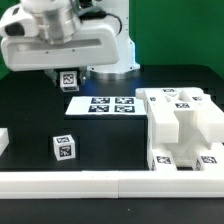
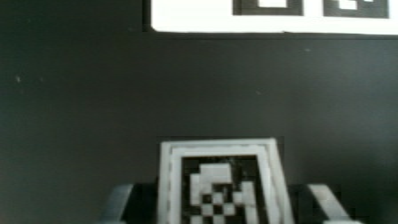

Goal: Assemble chair

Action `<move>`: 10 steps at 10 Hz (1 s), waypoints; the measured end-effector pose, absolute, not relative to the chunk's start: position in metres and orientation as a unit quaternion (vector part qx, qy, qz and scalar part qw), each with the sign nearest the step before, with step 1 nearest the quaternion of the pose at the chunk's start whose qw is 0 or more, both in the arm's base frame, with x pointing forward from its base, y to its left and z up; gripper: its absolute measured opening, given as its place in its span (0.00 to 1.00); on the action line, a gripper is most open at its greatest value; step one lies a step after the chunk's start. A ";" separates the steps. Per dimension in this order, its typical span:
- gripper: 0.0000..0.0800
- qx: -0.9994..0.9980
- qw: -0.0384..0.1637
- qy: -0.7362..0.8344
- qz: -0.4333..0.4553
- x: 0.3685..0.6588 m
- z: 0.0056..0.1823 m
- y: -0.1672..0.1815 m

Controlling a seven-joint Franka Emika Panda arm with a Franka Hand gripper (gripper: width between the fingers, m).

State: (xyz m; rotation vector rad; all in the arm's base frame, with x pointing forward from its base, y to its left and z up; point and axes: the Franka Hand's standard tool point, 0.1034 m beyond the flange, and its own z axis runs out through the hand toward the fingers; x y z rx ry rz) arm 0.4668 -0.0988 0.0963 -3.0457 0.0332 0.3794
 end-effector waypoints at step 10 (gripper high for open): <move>0.35 -0.979 -0.012 0.005 -0.205 0.528 0.159 -0.045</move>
Offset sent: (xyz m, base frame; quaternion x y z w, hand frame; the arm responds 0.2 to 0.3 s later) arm 0.0818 0.0640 0.0784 0.0487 0.2581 0.0036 0.9649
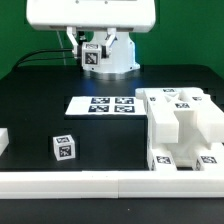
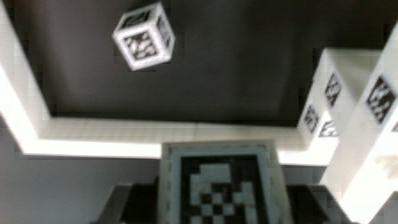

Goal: Assemble chair

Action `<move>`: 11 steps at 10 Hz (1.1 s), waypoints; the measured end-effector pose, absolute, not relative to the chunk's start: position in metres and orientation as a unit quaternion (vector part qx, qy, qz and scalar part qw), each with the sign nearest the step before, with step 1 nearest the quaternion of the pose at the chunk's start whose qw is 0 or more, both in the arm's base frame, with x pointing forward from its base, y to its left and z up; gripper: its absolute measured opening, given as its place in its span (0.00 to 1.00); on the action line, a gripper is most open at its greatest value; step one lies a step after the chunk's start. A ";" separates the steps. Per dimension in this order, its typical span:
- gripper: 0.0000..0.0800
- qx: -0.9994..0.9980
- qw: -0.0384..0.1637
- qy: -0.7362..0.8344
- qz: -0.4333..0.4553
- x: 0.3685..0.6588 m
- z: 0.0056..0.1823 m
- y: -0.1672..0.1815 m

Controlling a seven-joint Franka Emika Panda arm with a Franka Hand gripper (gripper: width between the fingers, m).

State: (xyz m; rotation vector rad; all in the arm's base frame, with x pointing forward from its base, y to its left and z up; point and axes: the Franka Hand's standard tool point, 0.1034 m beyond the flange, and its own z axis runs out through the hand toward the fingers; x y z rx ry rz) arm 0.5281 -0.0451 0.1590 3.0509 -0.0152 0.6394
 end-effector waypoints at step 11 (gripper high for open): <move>0.35 0.955 -0.019 0.029 0.294 0.585 0.156 0.095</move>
Offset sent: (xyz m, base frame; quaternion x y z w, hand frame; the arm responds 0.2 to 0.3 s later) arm 0.0100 0.0707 0.0105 -0.0257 0.1206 0.0423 0.9915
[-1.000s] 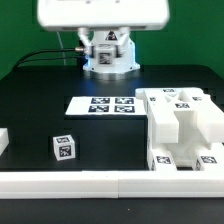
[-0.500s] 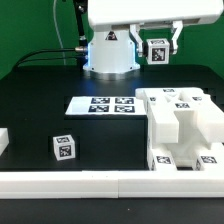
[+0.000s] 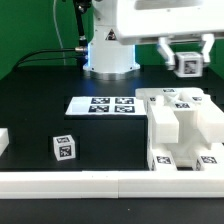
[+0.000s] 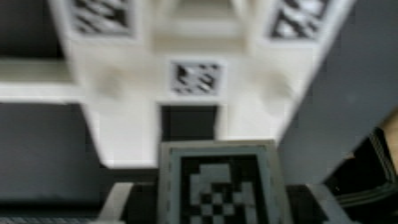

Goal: Assemble chair

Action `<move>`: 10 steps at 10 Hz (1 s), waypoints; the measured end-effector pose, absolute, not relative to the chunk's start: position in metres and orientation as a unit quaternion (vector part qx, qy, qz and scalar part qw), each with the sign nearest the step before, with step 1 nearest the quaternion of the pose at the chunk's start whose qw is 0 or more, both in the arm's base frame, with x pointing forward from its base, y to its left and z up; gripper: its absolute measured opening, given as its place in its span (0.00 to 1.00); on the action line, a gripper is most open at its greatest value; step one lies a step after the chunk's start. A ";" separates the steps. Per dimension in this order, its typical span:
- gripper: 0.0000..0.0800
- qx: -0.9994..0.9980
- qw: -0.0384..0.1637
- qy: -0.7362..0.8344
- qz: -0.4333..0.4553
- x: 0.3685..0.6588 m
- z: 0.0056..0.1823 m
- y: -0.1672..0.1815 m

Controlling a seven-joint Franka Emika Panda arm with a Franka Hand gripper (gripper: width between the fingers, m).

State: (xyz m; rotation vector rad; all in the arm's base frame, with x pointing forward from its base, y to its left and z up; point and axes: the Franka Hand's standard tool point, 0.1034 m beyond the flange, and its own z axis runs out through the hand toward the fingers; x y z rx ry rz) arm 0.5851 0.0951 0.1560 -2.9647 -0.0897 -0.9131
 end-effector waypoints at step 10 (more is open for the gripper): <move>0.35 -0.958 0.019 -0.035 -0.284 0.584 0.134 0.105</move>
Offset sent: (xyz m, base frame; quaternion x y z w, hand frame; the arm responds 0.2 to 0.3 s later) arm 0.0000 0.0000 0.0000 0.0000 0.0000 0.0000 1.0000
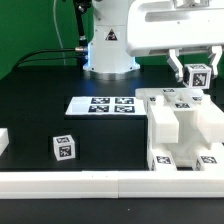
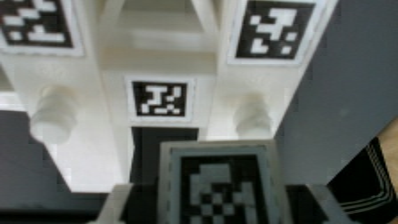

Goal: Assemble chair

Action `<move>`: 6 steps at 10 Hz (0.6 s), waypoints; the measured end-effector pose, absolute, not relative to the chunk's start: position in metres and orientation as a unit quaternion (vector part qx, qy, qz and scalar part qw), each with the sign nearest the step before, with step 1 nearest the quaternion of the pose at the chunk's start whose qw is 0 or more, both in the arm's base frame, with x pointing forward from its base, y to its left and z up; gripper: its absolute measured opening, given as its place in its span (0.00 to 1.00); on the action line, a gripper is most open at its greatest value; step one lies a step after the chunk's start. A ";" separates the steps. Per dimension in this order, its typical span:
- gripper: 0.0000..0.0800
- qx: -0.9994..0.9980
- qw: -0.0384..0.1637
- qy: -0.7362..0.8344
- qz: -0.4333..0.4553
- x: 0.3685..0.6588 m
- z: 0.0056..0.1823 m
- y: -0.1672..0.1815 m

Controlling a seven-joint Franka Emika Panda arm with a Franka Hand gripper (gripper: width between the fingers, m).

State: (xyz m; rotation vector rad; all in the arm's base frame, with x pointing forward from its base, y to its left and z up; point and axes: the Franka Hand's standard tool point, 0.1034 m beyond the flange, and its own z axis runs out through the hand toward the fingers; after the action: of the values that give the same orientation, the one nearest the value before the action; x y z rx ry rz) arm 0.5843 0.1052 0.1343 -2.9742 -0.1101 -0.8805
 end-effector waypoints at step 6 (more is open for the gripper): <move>0.35 -0.958 0.019 -0.044 -0.283 0.583 0.124 0.114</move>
Offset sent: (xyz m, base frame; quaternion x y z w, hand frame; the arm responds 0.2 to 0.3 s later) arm 0.0057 0.0118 -0.0068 -0.0049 0.0150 0.0096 0.9998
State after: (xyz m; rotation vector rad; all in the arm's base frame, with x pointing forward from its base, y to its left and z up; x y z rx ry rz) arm 0.5829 0.1143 0.1242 -2.9745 -0.1362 -0.8775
